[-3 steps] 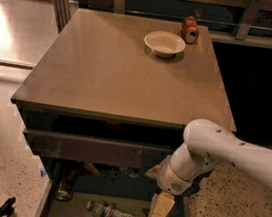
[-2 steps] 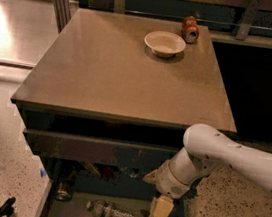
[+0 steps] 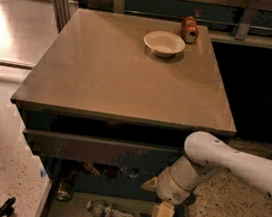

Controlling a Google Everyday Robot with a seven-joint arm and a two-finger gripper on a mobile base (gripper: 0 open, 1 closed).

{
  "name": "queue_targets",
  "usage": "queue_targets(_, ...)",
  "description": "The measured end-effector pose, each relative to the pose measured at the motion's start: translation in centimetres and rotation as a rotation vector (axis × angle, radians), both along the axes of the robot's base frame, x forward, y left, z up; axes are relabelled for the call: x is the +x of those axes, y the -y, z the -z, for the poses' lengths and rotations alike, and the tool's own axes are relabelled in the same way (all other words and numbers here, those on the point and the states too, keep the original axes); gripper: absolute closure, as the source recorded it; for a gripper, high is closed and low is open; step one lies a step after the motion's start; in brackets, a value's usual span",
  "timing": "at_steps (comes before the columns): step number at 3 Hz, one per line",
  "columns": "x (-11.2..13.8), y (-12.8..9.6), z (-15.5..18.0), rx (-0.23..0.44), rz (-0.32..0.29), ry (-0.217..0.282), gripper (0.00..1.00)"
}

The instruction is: Pick water bottle from middle drawer and place on counter

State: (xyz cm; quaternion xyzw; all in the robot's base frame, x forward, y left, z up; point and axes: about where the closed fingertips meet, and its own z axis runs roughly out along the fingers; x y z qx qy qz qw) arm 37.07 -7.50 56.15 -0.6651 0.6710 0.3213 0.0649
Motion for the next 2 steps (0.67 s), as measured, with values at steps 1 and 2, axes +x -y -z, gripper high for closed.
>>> queue_targets(1, -2.51, 2.41, 1.37, 0.008, 0.051, -0.022, 0.00)
queue_targets(2, -2.51, 2.40, 1.37, 0.008, 0.051, -0.022, 0.00)
